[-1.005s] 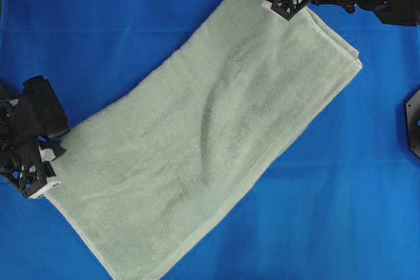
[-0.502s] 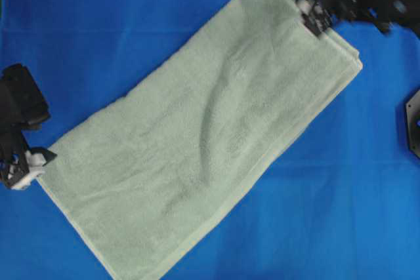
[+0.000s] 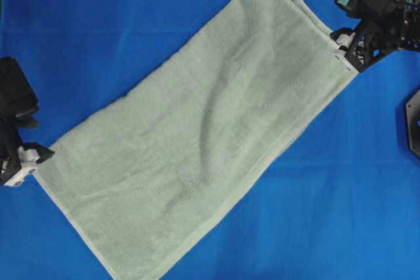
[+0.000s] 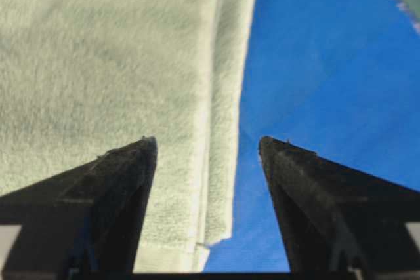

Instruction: Fold a bath towel.

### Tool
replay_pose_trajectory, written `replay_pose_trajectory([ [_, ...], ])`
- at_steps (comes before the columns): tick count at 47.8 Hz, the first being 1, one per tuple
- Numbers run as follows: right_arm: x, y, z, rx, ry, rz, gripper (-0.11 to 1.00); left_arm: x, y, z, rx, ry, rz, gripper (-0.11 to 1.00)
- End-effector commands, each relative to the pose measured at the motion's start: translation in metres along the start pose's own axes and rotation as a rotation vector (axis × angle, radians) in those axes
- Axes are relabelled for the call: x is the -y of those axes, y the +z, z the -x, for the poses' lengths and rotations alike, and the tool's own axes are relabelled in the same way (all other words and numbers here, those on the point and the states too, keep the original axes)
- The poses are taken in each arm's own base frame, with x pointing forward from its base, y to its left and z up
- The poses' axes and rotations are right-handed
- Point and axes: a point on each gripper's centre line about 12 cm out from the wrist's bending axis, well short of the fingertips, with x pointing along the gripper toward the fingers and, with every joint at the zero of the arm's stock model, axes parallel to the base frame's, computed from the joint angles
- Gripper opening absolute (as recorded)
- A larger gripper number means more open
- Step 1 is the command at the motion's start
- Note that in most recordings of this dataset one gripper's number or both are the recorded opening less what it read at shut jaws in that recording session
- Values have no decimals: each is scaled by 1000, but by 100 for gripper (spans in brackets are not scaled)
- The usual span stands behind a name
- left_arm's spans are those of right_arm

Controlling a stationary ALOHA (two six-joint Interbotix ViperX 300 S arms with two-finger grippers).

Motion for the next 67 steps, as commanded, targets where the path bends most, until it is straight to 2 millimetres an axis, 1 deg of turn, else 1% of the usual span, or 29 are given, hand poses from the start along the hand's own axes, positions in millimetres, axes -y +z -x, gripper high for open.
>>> replay_pose_trajectory([
  [1,-1,10,-8,-5,2,-9,64,3,3,2,8,-8,-1,80],
  [6,-2,9,-32,-37,11,-12,64,4,3,1,7,-7,-3,80],
  [10,-3,7,-57,-51,40,-24,64,5,3,0,5,-4,-2,80],
  [16,-1,-1,-90,-74,72,-38,63,5,3,-2,0,6,-7,80],
  [22,6,-12,-109,-112,74,-56,63,6,3,-4,-2,13,-10,80],
  [27,11,-22,-118,-149,66,-66,63,6,2,-6,-7,21,-12,80],
  [33,10,-26,-118,-156,69,-63,62,6,2,-6,-8,23,-13,80],
  [37,9,-27,-118,-160,69,-59,56,6,3,-6,-8,24,-11,80],
  [40,8,-29,-117,-167,67,-54,43,5,4,-6,-6,25,-5,80],
  [44,8,-32,-116,-188,55,-48,22,5,4,-6,-5,26,-1,80],
  [46,9,-35,-114,-202,43,-50,13,4,5,-6,-4,28,2,80],
  [55,27,-45,-96,-270,-49,-75,12,5,6,-6,0,18,4,80],
  [67,35,-42,-72,-211,-61,-116,12,7,6,-6,4,5,3,80],
])
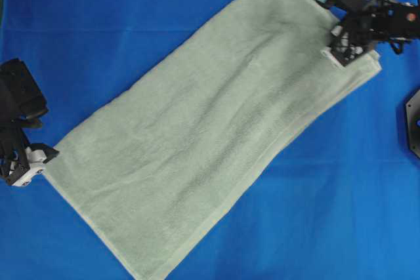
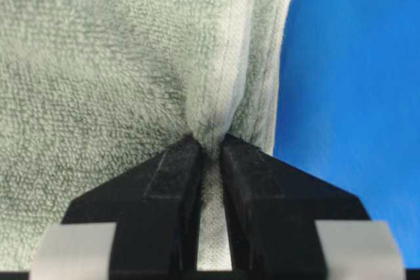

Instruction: Fold a bath towel.

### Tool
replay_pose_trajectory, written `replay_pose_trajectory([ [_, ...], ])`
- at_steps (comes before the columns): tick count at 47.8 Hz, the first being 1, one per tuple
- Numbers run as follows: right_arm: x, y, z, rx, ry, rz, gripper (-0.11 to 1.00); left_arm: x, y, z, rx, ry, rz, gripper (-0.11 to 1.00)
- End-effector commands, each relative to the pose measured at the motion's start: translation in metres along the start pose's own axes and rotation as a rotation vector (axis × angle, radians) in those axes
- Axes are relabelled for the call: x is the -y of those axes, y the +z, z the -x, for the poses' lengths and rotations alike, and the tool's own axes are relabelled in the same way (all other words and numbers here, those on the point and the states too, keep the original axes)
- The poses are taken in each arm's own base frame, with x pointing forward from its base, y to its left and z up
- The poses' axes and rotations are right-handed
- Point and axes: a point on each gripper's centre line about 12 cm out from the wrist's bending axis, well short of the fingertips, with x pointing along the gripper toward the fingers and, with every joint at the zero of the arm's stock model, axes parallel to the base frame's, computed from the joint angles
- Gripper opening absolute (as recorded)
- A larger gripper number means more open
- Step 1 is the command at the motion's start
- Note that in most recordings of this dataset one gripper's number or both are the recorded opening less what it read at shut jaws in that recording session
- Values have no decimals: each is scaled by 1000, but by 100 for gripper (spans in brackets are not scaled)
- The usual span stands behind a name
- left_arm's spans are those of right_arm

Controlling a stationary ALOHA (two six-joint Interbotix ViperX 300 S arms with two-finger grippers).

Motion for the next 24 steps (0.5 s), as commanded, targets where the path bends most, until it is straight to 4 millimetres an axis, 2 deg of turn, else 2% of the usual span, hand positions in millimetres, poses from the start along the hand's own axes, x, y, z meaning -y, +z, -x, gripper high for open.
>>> replay_pose_trajectory([
  [1,6,3,9,24,-8,-33,12,5,5,4,14,-18,1,80],
  [7,5,8,16,52,4,-51,12,6,5,3,15,-22,2,80],
  [10,-2,14,22,78,25,-50,12,6,5,3,16,-25,2,80],
  [17,-44,41,49,163,125,-7,12,7,5,3,17,-30,2,80],
  [24,-104,66,87,210,230,69,12,8,6,2,19,-36,1,80],
])
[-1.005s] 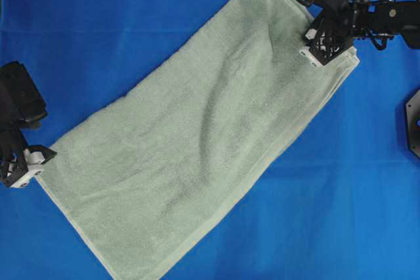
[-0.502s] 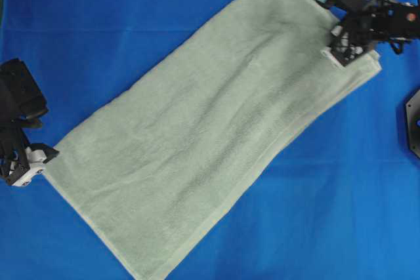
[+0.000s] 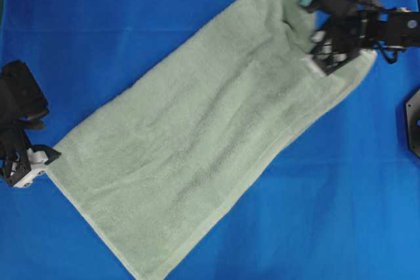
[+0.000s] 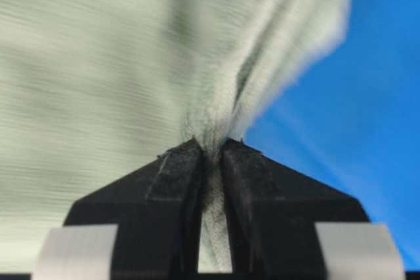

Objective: Fold a bath towel.
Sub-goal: 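Fold the upper right end of the towel down toward the left with the right gripper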

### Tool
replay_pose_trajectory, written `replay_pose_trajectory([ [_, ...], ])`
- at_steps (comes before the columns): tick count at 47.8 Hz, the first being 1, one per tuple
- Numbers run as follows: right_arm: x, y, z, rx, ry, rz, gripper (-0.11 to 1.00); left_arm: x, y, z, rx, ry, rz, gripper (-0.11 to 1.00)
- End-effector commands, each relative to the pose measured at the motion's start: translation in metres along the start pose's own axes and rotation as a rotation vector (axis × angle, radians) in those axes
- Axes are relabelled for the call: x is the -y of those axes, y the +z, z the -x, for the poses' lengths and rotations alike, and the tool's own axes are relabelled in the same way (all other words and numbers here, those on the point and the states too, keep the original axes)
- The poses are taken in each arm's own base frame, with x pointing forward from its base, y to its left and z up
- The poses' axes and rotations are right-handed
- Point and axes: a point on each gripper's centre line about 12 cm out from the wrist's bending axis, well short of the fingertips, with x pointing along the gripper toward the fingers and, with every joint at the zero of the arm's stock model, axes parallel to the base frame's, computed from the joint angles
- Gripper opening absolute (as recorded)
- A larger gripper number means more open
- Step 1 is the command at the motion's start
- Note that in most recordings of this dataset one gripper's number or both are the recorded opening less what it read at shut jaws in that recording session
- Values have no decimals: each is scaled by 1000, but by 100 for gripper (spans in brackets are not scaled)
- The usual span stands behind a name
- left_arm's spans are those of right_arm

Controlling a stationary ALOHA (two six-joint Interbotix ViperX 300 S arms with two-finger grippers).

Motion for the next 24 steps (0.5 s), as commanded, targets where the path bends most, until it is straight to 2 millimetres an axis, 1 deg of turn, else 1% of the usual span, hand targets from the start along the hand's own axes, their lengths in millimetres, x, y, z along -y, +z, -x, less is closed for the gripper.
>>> replay_pose_trajectory([
  [1,-39,25,19,50,71,37,12,6,5,4,16,-22,3,80],
  [4,-65,33,23,55,99,70,12,7,6,4,18,-26,0,80],
  [6,-81,38,23,51,113,84,12,8,6,3,20,-29,-3,80],
  [8,-99,41,21,44,124,100,12,8,6,2,20,-28,-6,80],
  [9,-111,43,20,40,132,113,12,8,7,2,21,-29,-7,80],
  [14,-151,48,14,31,159,162,12,11,8,2,22,-34,-10,80],
  [15,-163,49,11,31,168,179,12,11,7,1,21,-32,-11,80],
  [18,-185,48,7,27,185,208,12,11,8,1,20,-31,-13,80],
  [24,-220,39,1,18,217,259,12,12,8,0,19,-30,-14,80],
])
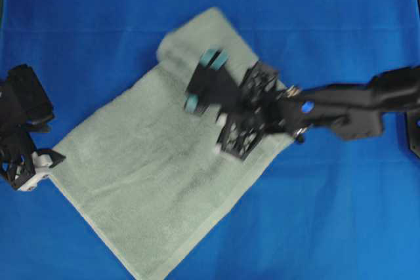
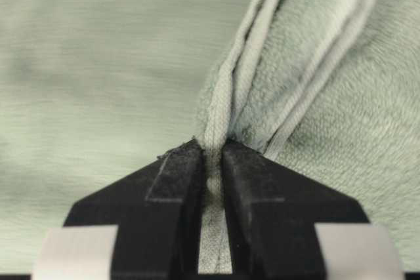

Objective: Fold a bath towel.
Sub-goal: 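Fold the upper right end of the towel down toward the left with the right gripper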

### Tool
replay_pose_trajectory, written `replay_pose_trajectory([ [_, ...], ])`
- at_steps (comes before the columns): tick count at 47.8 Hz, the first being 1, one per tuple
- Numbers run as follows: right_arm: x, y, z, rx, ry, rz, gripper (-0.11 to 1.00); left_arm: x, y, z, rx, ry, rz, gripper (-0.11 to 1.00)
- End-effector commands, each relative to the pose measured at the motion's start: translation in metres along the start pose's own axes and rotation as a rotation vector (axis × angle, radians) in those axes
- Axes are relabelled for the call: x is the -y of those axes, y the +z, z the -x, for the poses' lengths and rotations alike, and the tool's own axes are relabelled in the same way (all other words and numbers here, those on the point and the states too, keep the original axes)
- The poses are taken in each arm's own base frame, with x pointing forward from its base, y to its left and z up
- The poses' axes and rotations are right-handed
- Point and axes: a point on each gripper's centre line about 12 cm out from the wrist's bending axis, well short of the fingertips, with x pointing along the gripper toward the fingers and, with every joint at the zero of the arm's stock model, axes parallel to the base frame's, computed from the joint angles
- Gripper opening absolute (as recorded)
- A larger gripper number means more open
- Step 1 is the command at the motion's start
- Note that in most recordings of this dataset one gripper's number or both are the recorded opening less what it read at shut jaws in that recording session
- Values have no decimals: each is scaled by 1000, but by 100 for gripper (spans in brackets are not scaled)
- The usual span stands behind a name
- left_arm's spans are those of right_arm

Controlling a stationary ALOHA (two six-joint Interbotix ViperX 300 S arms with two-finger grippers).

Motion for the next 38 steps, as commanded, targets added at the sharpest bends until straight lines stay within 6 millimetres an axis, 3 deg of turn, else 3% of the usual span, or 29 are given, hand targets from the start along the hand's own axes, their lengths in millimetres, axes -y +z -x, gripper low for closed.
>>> replay_pose_trajectory([
  [1,-27,10,4,32,41,24,12,6,6,5,18,-21,3,80],
  [8,-39,11,-6,24,52,5,12,6,7,5,20,-22,-3,80],
  [27,-36,3,-12,4,45,-12,12,10,8,5,31,-48,-24,80],
  [38,-38,5,-12,27,69,-13,12,20,11,7,65,-125,-139,80],
])
